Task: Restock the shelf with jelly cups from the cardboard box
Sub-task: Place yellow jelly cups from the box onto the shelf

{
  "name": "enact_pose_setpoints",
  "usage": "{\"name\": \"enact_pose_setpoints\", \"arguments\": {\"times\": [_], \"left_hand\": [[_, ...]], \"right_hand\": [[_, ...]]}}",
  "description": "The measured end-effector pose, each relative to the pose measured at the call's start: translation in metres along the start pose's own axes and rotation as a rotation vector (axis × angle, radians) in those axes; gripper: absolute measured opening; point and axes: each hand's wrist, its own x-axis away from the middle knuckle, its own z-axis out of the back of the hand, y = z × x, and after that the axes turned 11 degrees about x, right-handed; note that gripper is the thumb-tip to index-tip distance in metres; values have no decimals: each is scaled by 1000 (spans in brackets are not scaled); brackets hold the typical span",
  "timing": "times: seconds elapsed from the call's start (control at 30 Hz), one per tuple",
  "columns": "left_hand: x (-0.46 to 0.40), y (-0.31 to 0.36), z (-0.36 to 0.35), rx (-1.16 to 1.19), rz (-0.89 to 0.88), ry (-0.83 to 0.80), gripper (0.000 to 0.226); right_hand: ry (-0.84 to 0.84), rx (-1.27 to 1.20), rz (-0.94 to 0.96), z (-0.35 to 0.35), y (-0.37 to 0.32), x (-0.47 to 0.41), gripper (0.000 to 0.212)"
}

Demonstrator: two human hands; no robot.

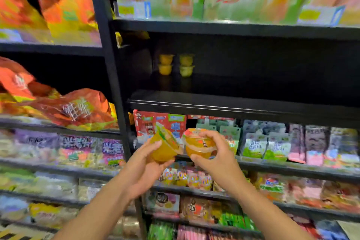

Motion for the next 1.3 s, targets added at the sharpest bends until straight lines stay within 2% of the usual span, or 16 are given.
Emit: {"name": "enact_pose_setpoints", "arguments": {"times": [0.07, 0.33, 0.53, 0.67, 0.87, 1.07, 1.3], "left_hand": [[-4, 14, -18, -57, -64, 9, 47], [-25, 51, -68, -329, -203, 52, 79], [-52, 58, -87, -462, -287, 107, 73], [-68, 61, -94, -508, -340, 152, 86], [-92, 66, -102, -572, -439, 210, 79], [-105, 62, -104, -655, -459, 217, 87], [-105, 68, -100, -693, -468, 189, 67]], "right_hand": [[23, -31, 16, 11, -12, -13, 50], [59, -51, 28, 41, -35, -55, 55], [75, -48, 21, 48, -36, -83, 54], [61, -59, 36, 53, -31, -100, 51], [73, -57, 72, 57, -15, -132, 57], [58, -50, 121, 58, -9, -155, 57], [61, -29, 111, 56, -13, -166, 60]]}}
